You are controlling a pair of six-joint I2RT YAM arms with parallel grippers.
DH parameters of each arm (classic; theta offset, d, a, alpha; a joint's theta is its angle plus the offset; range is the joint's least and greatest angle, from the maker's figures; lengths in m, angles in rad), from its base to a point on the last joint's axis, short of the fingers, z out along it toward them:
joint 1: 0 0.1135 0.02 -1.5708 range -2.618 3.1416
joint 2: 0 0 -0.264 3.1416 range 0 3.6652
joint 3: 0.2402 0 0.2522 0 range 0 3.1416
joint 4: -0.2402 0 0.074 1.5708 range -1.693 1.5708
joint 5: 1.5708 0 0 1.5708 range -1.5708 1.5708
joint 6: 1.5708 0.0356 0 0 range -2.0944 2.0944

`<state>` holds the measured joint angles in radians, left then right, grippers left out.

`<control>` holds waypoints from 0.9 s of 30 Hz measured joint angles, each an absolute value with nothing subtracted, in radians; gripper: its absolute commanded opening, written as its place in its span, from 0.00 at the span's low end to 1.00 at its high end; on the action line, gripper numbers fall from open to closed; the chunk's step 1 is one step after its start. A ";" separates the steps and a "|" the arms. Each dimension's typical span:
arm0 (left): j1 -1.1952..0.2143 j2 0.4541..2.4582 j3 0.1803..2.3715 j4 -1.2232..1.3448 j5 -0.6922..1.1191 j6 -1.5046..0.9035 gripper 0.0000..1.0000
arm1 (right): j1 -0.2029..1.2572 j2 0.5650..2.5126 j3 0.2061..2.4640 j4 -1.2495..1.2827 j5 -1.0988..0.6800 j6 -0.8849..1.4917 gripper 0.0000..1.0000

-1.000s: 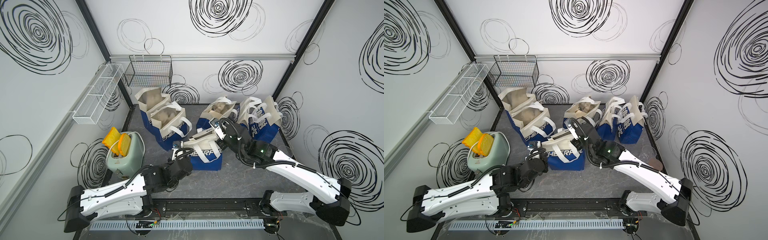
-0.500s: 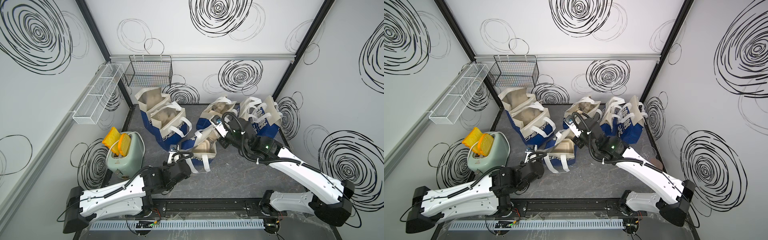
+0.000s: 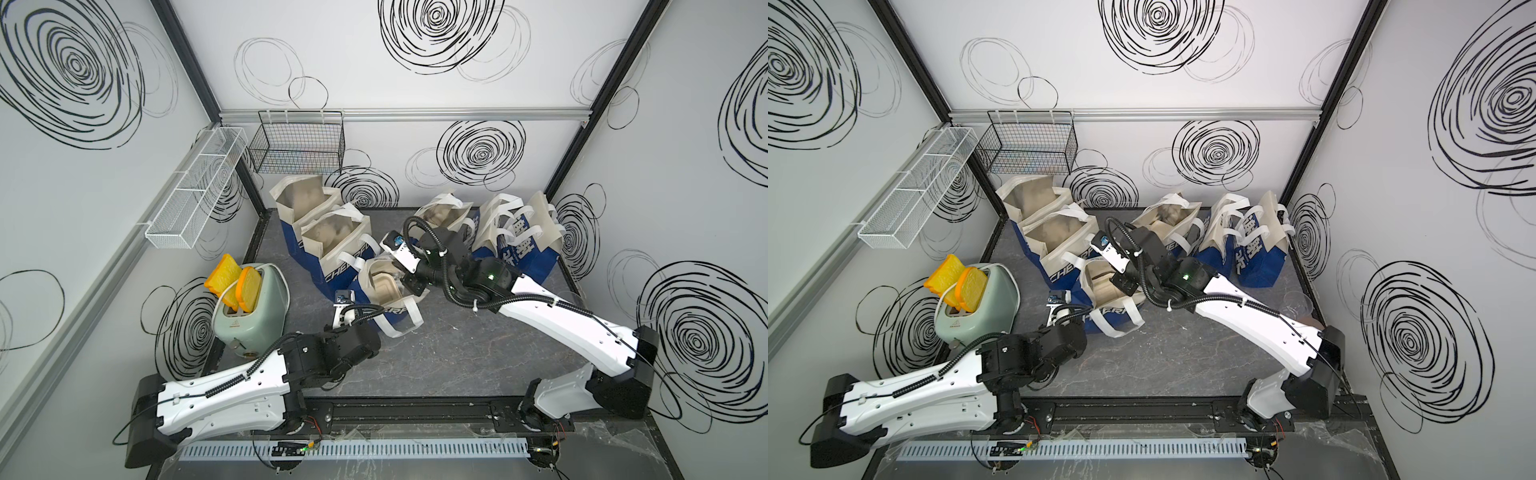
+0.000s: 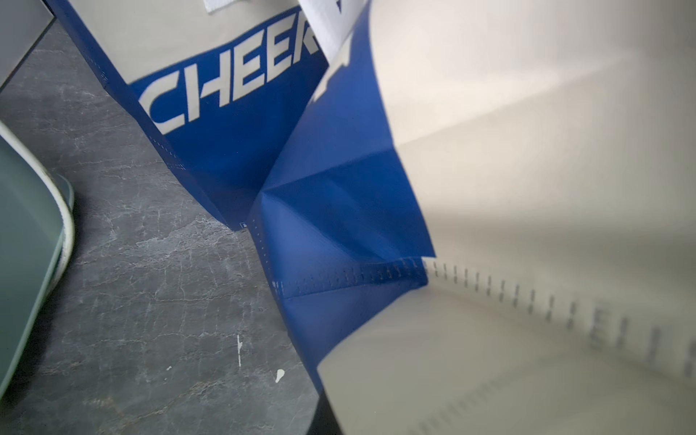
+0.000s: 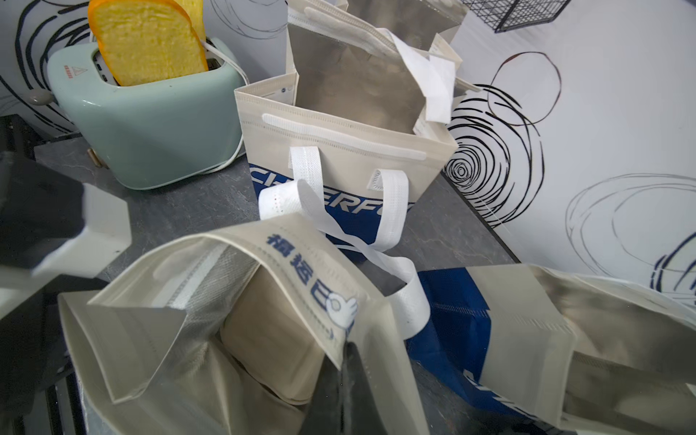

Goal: Open the takeout bag
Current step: Move the takeout bag to the center of the board.

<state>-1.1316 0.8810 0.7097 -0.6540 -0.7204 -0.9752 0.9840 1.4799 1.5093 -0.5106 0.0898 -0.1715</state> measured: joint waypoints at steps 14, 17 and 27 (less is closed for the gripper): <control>-1.172 0.826 0.710 -0.612 -0.760 -1.296 0.00 | 1.027 1.494 1.600 -0.512 0.289 -0.171 0.71; -1.216 0.880 0.712 -0.603 -0.816 -1.356 0.00 | 1.026 1.376 1.514 -0.476 0.397 -0.163 0.71; -1.395 1.176 0.845 -0.728 -1.039 -1.646 0.00 | 1.024 0.923 1.259 -0.424 0.593 -0.088 0.70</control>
